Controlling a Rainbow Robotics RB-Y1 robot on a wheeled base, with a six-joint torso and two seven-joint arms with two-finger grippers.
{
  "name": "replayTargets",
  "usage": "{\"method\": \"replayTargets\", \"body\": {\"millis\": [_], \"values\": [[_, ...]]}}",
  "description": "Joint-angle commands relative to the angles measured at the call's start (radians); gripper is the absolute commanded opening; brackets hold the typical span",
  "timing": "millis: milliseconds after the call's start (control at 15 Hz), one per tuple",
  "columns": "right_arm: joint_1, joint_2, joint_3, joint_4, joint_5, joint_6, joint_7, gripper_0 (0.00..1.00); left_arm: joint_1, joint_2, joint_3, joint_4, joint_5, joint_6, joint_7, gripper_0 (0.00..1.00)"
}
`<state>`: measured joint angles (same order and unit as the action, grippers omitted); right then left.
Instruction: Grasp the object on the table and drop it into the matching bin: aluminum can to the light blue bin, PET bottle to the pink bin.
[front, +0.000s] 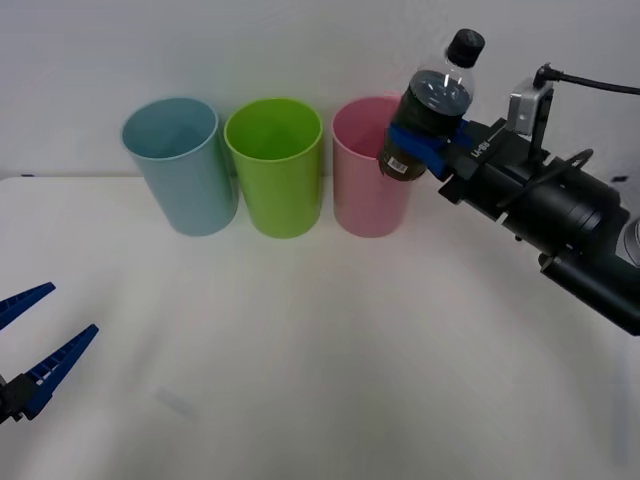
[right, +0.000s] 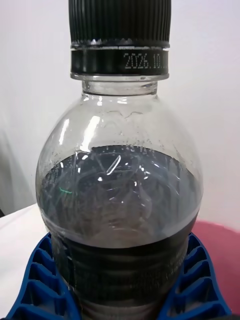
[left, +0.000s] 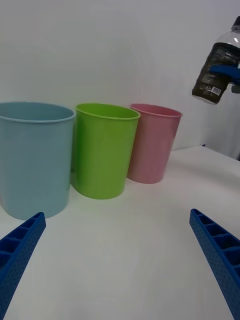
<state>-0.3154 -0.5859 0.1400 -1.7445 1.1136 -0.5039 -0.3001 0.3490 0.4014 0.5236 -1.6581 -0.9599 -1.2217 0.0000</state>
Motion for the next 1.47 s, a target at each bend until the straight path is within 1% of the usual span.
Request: {"method": "replayTargets", "body": {"millis": [67,133,333,600,867,1000,1200,1267,1400,1467], "values": [[-0.097,0.005,0.004,0.108,0.003,-0.001,-0.001,0.0,0.0,0.0,0.0,0.0,0.0,0.0,0.0,1.0],[-0.128,0.011,0.004,0.146,0.011,-0.001,-0.002,0.0,0.0,0.0,0.0,0.0,0.0,0.0,0.0,1.0],[-0.221,0.063,0.004,0.275,0.064,0.002,-0.002,0.0,0.0,0.0,0.0,0.0,0.0,0.0,0.0,1.0],[-0.307,0.126,0.004,0.393,0.132,0.041,-0.002,0.0,0.0,0.0,0.0,0.0,0.0,0.0,0.0,1.0],[-0.395,0.187,0.004,0.52,0.175,0.074,0.012,0.0,0.0,0.0,0.0,0.0,0.0,0.0,0.0,1.0],[-0.413,0.202,0.006,0.556,0.189,0.084,0.012,0.0,0.0,0.0,0.0,0.0,0.0,0.0,0.0,1.0],[-0.413,0.204,0.015,0.556,0.195,0.084,0.015,0.0,0.0,0.0,0.0,0.0,0.0,0.0,0.0,1.0],[-0.413,0.202,0.018,0.556,0.193,0.084,0.015,0.03,0.0,0.0,0.0,0.0,0.0,0.0,0.0,1.0],[-0.413,0.202,0.018,0.556,0.195,0.084,0.022,0.86,0.0,0.0,0.0,0.0,0.0,0.0,0.0,1.0],[-0.413,0.202,0.018,0.556,0.193,0.084,0.025,1.0,0.0,0.0,0.0,0.0,0.0,0.0,0.0,1.0]]}}
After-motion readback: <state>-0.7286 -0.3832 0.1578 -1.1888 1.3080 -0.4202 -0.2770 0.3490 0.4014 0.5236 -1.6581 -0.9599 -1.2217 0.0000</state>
